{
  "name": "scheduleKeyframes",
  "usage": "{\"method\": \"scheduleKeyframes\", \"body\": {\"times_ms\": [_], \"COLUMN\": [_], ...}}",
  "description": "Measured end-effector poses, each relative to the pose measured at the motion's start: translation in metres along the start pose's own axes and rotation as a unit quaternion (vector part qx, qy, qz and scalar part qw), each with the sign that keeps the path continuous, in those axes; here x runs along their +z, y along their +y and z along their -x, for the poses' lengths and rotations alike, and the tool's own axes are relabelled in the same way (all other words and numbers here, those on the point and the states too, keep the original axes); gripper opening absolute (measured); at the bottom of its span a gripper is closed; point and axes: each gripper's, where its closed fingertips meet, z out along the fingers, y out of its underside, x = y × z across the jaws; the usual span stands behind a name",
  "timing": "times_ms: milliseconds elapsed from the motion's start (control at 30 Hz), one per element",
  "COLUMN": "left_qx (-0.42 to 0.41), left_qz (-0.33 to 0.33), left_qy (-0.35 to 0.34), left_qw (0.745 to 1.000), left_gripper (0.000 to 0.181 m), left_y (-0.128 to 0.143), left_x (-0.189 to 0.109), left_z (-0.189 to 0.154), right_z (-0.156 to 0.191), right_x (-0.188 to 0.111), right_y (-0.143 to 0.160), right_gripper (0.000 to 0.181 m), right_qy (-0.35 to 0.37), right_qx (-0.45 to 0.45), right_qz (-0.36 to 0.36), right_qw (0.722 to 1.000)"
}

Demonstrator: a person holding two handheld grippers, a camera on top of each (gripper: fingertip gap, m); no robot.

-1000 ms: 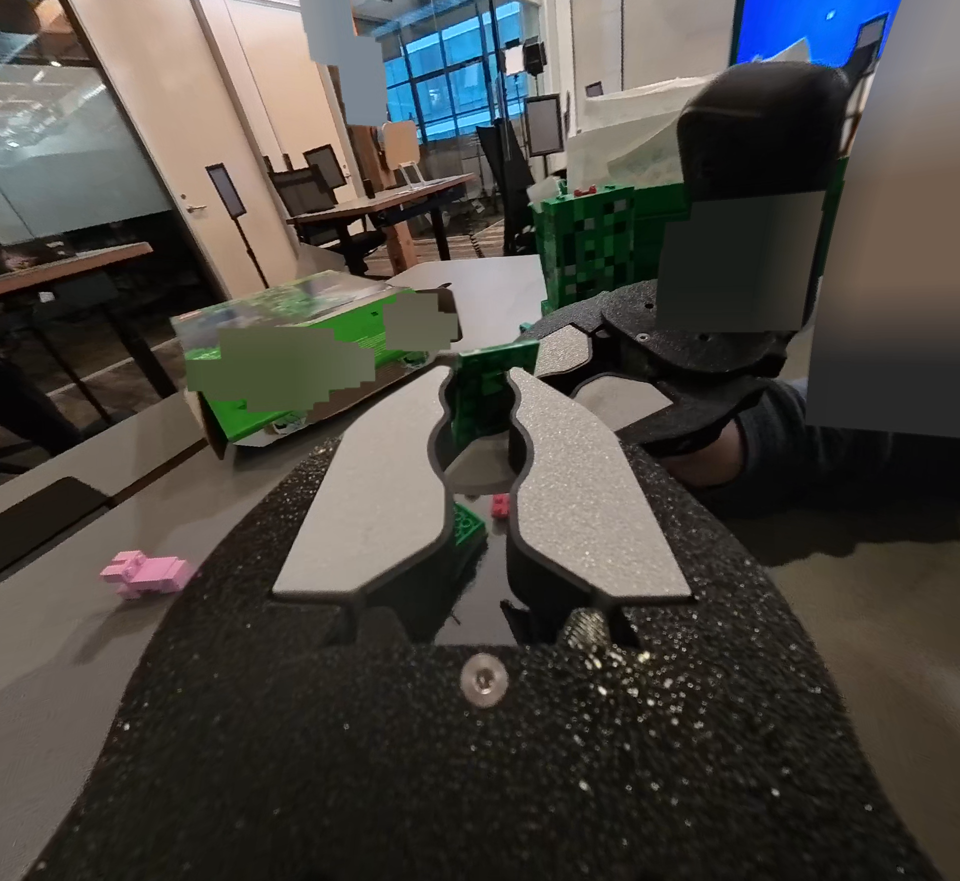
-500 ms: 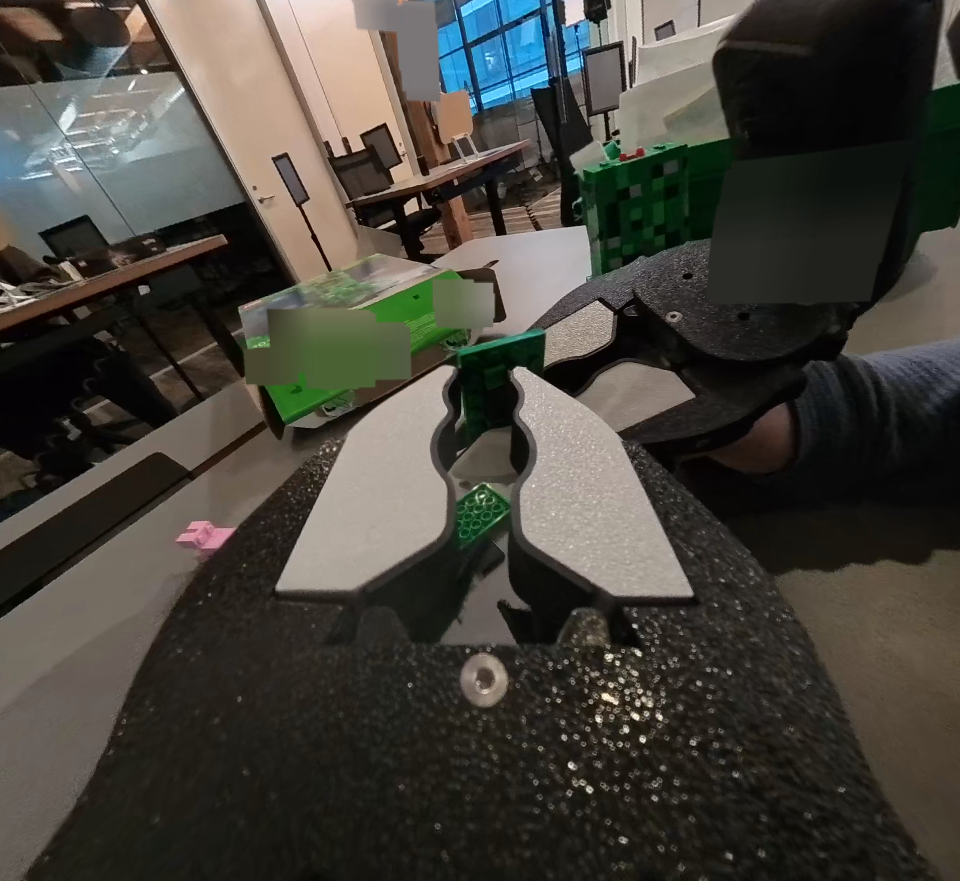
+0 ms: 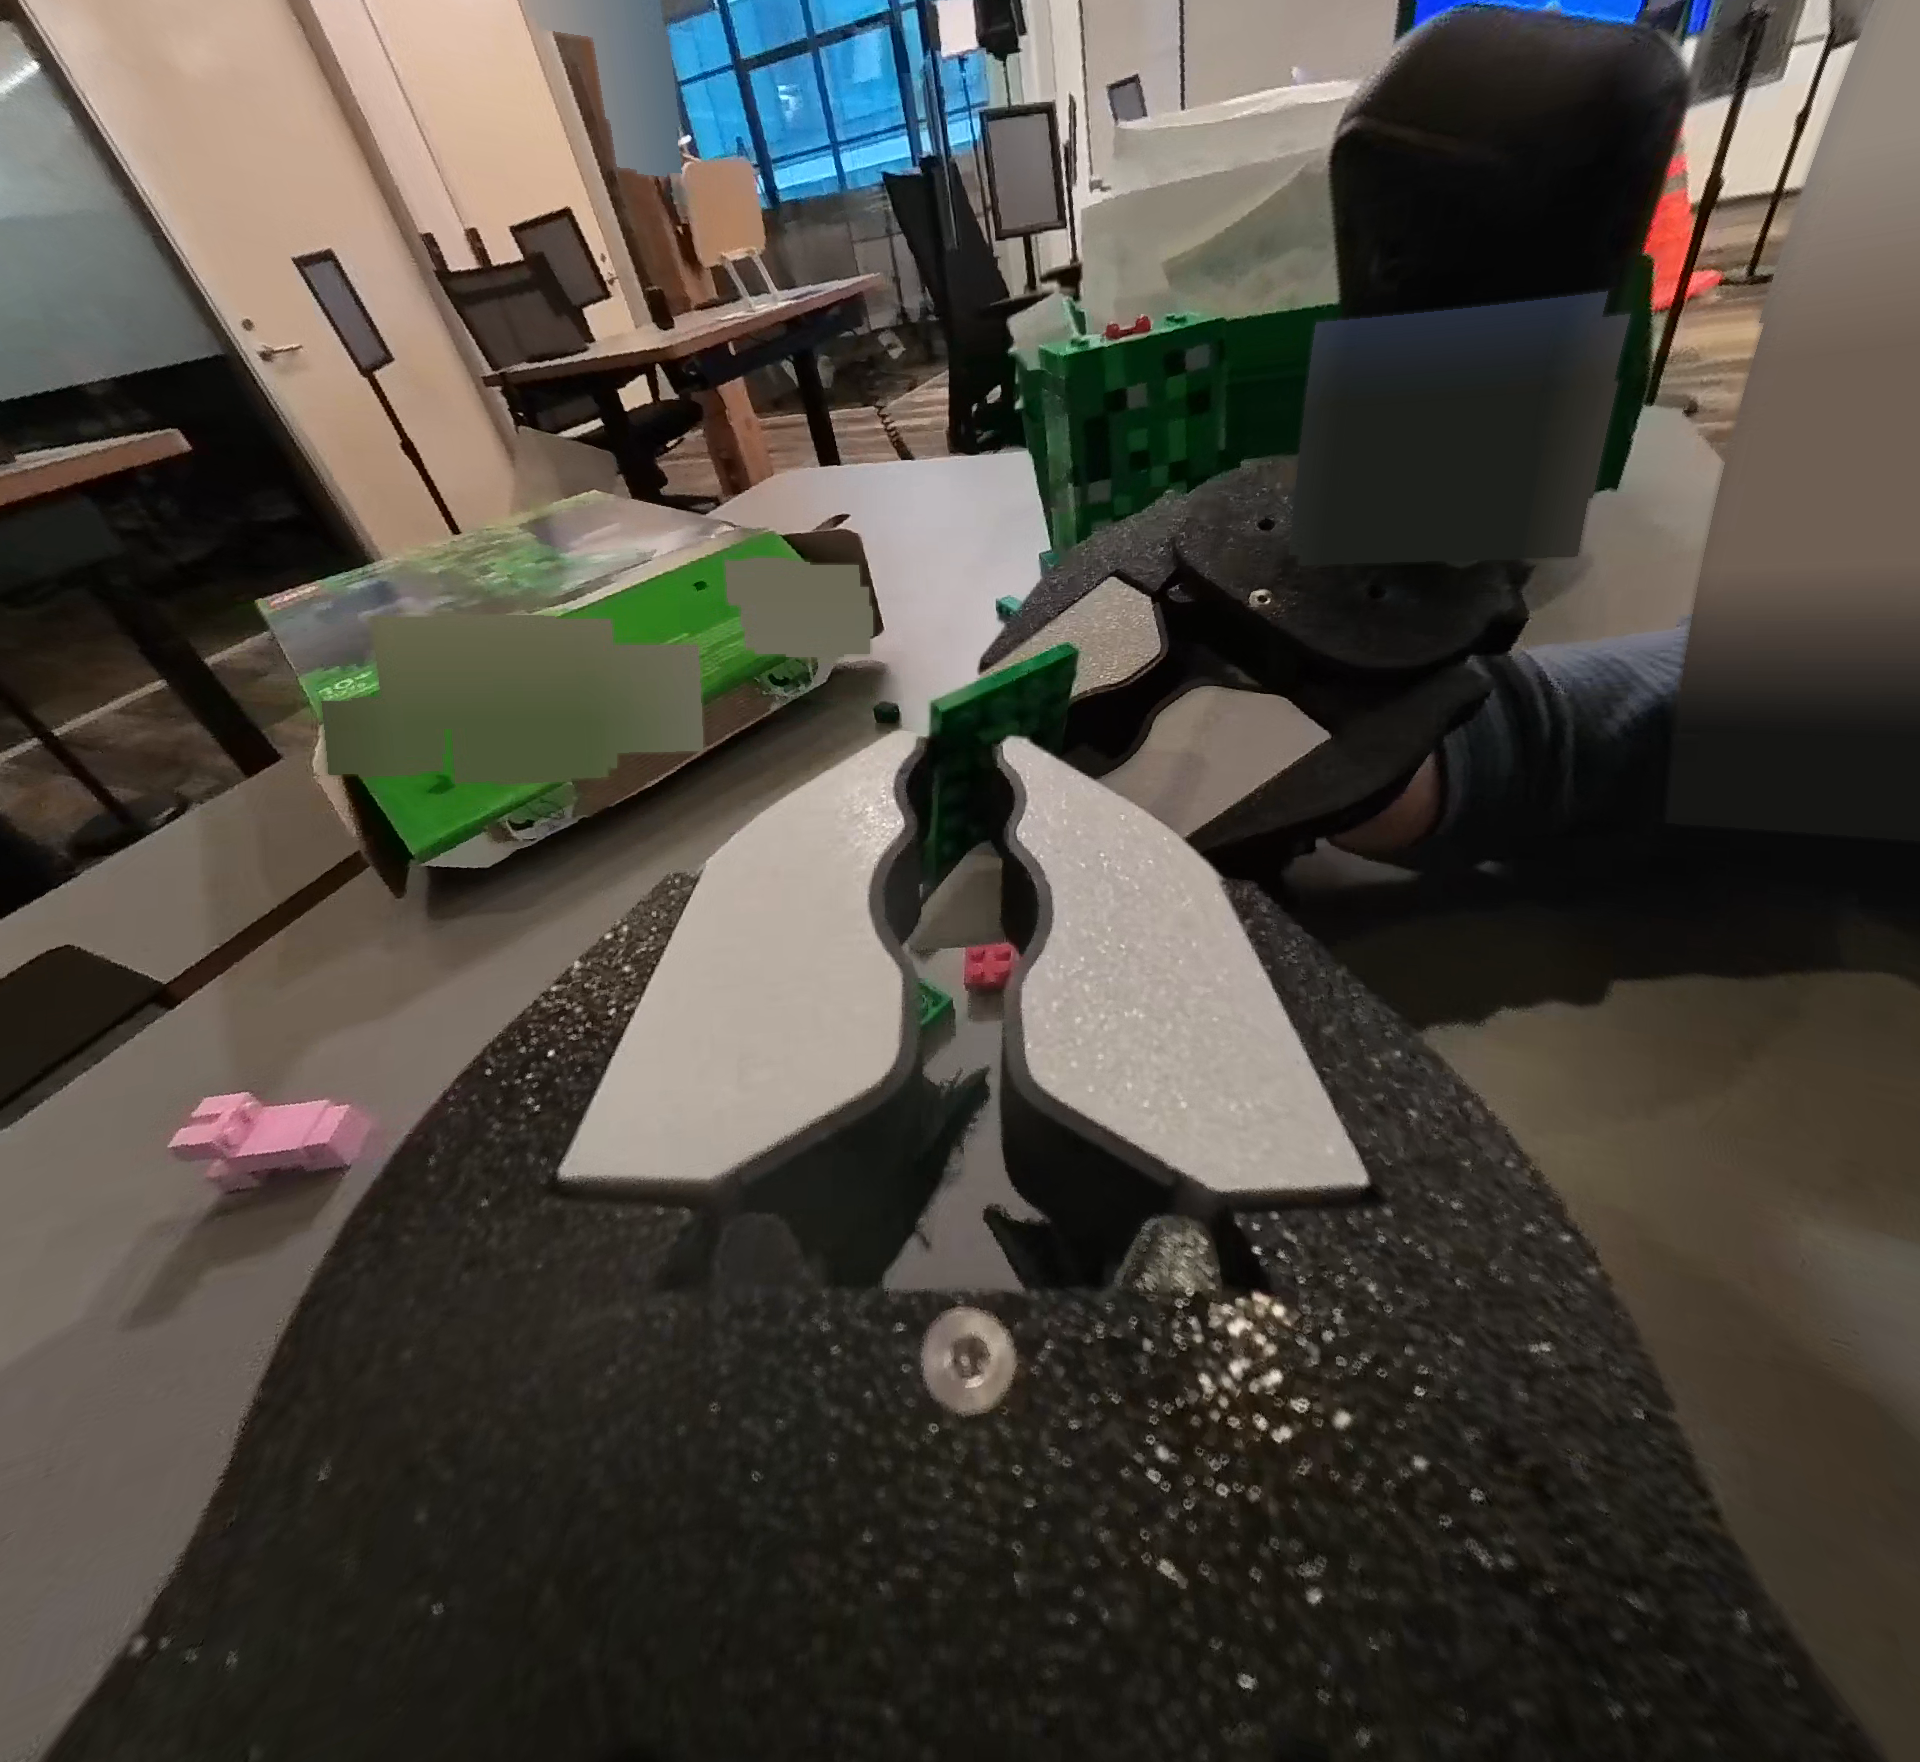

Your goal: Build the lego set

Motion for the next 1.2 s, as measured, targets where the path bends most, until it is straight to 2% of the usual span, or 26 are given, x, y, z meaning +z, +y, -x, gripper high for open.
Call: {"method": "scheduleKeyframes", "body": {"times_ms": [33, 233, 433, 533, 700, 833, 967, 1200], "left_qx": [-0.004, -0.003, -0.006, -0.027, -0.121, -0.123, -0.115, -0.111], "left_qz": [-0.006, -0.021, -0.024, -0.046, -0.091, -0.103, -0.089, -0.065], "left_qy": [-0.006, -0.027, -0.061, -0.074, -0.063, -0.061, -0.047, -0.026], "left_qw": [1.000, 0.999, 0.998, 0.996, 0.986, 0.985, 0.988, 0.991], "left_gripper": [0.010, 0.017, 0.015, 0.015, 0.016, 0.016, 0.015, 0.015], "left_y": [0.000, -0.001, -0.001, -0.005, -0.008, -0.013, -0.015, -0.012], "left_x": [0.001, 0.003, 0.004, 0.004, 0.004, 0.001, 0.000, 0.001], "left_z": [0.001, 0.001, 0.005, 0.005, 0.004, 0.004, 0.003, 0.001], "right_z": [-0.001, -0.003, -0.004, -0.004, -0.008, -0.005, -0.008, -0.006], "right_x": [0.001, 0.003, 0.005, 0.005, 0.003, 0.003, 0.000, -0.002], "right_y": [0.000, 0.003, 0.002, -0.002, -0.007, -0.013, -0.014, -0.011], "right_gripper": [0.006, 0.005, 0.006, 0.006, 0.006, 0.008, 0.007, 0.006], "right_qy": [0.006, 0.027, 0.036, 0.044, 0.071, 0.082, 0.091, 0.050], "right_qx": [0.005, 0.018, 0.032, 0.037, 0.013, -0.017, -0.037, -0.031], "right_qz": [0.001, 0.009, 0.002, -0.011, -0.025, -0.031, -0.021, -0.016], "right_qw": [1.000, 0.999, 0.999, 0.998, 0.997, 0.996, 0.995, 0.998]}}
